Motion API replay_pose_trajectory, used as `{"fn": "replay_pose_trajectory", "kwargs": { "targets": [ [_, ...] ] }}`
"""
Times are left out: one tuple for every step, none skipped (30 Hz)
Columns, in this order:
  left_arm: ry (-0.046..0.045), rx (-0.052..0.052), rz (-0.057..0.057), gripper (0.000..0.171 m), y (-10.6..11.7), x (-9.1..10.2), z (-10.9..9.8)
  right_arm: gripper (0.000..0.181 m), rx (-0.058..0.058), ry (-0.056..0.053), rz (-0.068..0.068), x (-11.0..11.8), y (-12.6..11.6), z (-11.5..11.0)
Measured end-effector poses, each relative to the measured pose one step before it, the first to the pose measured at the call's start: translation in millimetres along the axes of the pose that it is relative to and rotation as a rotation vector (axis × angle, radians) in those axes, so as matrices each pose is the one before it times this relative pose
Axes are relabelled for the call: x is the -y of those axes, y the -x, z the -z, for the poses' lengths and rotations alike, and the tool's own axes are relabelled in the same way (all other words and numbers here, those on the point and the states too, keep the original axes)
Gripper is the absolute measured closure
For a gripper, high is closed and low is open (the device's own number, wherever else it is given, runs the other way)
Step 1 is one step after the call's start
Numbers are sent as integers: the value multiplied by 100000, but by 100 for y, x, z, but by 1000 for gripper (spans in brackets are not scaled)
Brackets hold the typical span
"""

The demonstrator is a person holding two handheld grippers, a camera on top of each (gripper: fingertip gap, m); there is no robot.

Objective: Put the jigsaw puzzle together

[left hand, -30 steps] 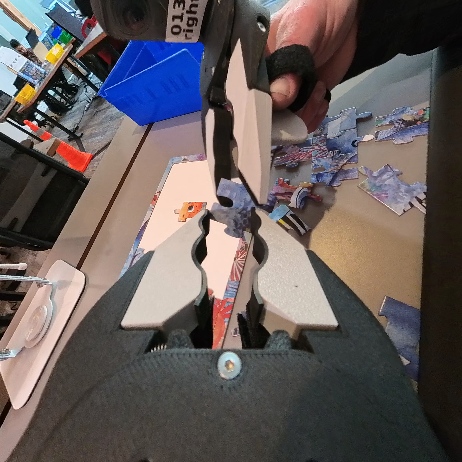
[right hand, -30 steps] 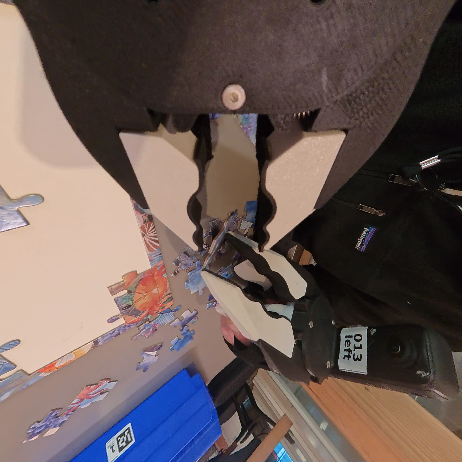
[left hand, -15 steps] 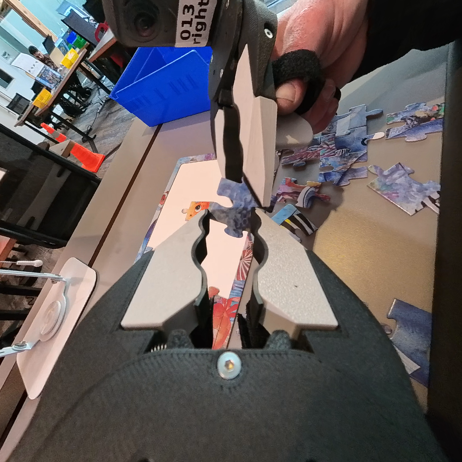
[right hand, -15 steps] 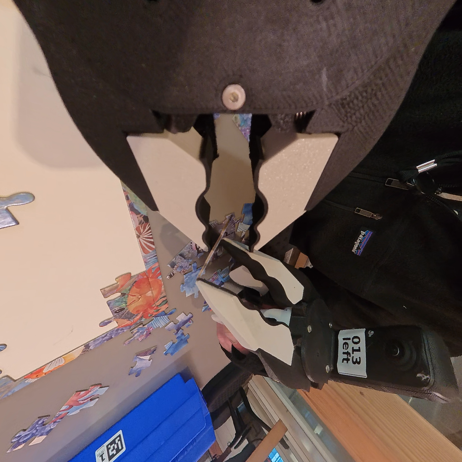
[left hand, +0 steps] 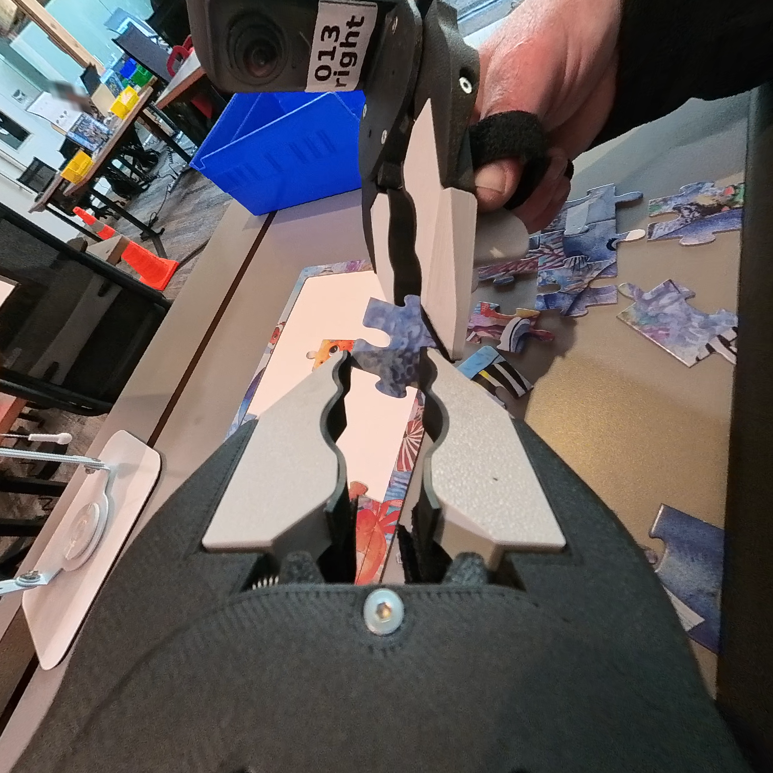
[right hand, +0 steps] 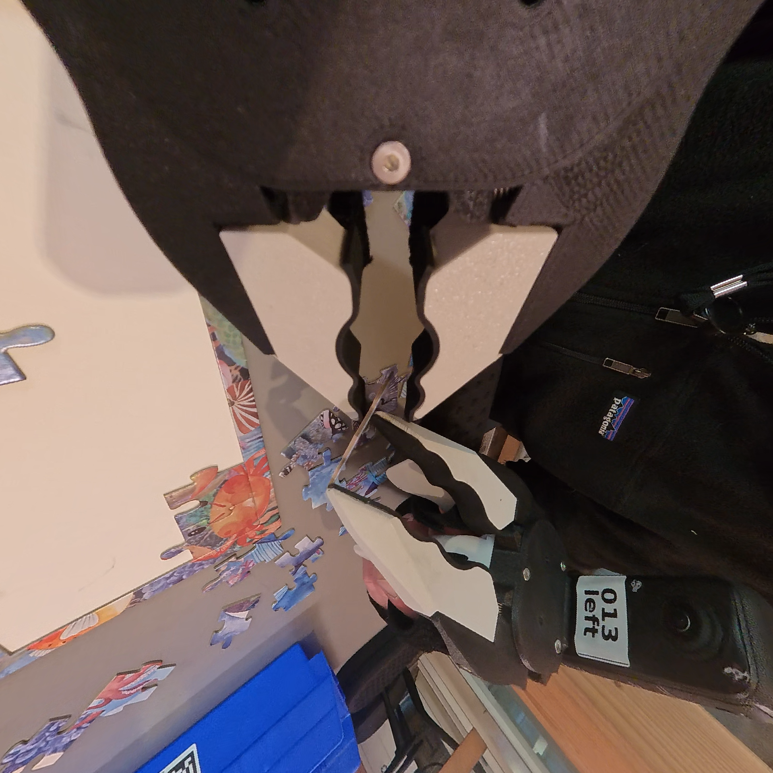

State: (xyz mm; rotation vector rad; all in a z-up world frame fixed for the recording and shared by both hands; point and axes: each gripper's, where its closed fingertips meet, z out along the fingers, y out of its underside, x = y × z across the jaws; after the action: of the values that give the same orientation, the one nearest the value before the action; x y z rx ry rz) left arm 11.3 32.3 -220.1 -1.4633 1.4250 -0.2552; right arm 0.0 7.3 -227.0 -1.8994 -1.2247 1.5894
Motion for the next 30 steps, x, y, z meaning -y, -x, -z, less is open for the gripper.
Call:
{"fn": "replay_pose_trajectory", "kwargs": {
  "targets": [
    [-26,-225,244,140,-19,4,-12,165,-121,157,84,-13,-3,14],
    [-282,186,22,140,33,21,3,165,-175,63,199,-5,-4,27],
    [-349,299,-190,140,40,55,27,166,-58,-175,114,39,8,37],
    [-421,126,-145,140,12,69,39,166,231,-161,-98,28,44,34],
    [-356,253,-87,140,26,57,26,167,294,-204,-183,26,31,39],
    [-335,541,-146,140,85,35,21,167,-23,-306,95,52,1,36],
    [-339,224,-236,140,42,32,33,168,-149,-289,293,63,11,20],
    [-525,91,-104,140,14,63,37,168,101,-132,132,28,31,16],
    [-705,366,-197,140,40,80,38,169,235,-251,137,45,56,29],
    [-552,327,-408,140,36,69,22,169,106,-253,153,44,29,49],
    [-482,117,-451,140,8,46,31,170,16,-58,171,18,17,21],
    [-518,269,-145,140,24,47,18,170,66,-100,60,26,24,29],
    [-417,144,-4,140,32,35,1,171,21,-164,41,20,13,41],
    [-475,60,-268,140,15,28,7,172,-104,-35,225,4,-10,29],
    [-600,73,-202,140,12,50,16,172,-80,3,275,6,-4,34],
    [-491,1,240,140,27,49,26,173,51,-104,95,4,8,42],
    [-681,86,180,140,37,78,42,175,68,-216,156,25,-2,37],
    [-540,251,-142,140,45,77,40,176,179,-300,23,34,23,40],
    [-99,146,-317,140,-1,29,-6,177,226,-191,-192,14,10,26],
    [15,168,-432,140,-13,-7,-4,177,23,67,-56,-25,-26,11],
    [-114,297,-438,140,8,6,-5,177,35,0,10,-21,-21,4],
    [-125,71,-113,140,-1,5,-11,177,86,-80,-97,3,-9,3],
    [-212,33,124,140,18,18,7,177,51,-58,-16,7,1,17],
    [-330,94,123,140,21,32,12,177,61,-189,15,29,6,20],
    [-242,89,126,140,31,30,9,177,124,-230,-66,35,21,17],
    [-99,108,39,140,26,24,8,177,72,-211,-59,30,-1,18],
    [-78,94,-58,140,17,16,11,177,139,-188,-79,25,18,8],
    [-190,150,-35,140,10,33,21,177,243,-201,-41,21,16,16],
    [-82,146,10,140,17,28,19,177,172,-214,-79,31,15,18],
    [-3,143,10,140,33,11,15,177,11,-184,-112,23,-5,29]
  ]
}}
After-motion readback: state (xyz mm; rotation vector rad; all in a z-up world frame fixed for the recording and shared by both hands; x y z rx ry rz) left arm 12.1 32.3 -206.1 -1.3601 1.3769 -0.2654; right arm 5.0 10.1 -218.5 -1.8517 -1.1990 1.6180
